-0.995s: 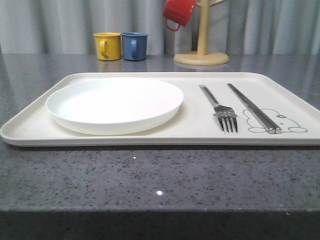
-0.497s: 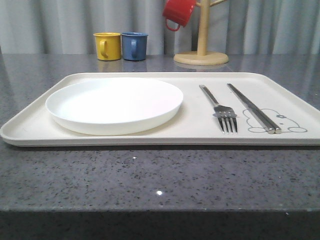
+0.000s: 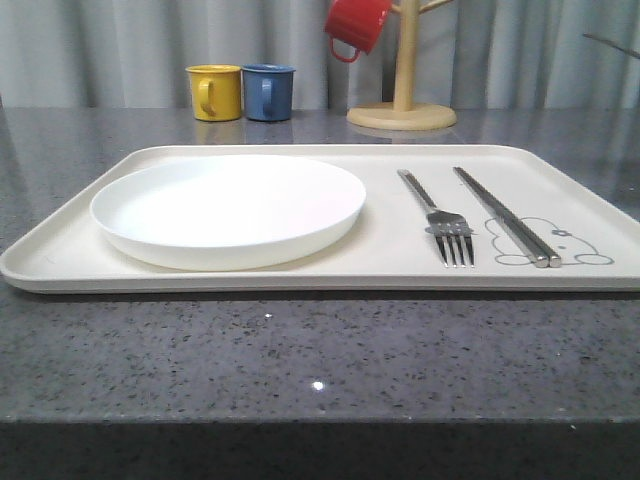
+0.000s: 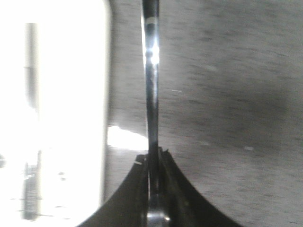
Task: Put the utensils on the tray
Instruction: 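Move the right gripper to the steel spoon and grasp it, then lower the spoon onto the tray beside the chopsticks and release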
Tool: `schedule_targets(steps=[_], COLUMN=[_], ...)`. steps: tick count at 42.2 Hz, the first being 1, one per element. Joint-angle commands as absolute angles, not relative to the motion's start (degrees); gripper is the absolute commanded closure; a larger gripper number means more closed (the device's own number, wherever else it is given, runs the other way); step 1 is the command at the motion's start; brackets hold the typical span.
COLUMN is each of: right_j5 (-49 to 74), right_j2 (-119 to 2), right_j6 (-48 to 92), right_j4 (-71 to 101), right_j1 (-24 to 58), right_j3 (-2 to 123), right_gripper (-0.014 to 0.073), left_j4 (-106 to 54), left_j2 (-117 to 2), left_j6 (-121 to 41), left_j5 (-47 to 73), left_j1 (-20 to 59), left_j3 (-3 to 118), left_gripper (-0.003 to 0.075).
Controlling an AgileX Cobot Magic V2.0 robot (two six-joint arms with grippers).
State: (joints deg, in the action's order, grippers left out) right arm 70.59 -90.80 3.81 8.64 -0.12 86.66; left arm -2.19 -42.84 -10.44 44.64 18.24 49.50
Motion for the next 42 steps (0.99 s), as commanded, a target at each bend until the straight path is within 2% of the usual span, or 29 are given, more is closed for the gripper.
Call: schedule_targets(steps=[1,12,42], right_j5=[76.8,75.8,77.0], right_j2=[-88.6,-91.8,-100.8], right_j6=[-1.3,-12.2,-12.6], right_j4=[9.6,9.4,11.2], right_j1=[4.9,11.6,11.6], right_j3=[88.4,88.2,87.8], right_gripper=[0.056,0.0557,0.0552], left_j4=[-2.4,-2.4,-2.4], left_j2=[-42.5,-42.5,-42.5], left_j6=[-9.9,-9.9,-9.9], left_j5=[40.4,40.4,40.4], left_j1=[18.6,18.6,18.6], left_j3=[50.9,50.9,50.9], left_gripper=[0.0388,0.0388,0.0388])
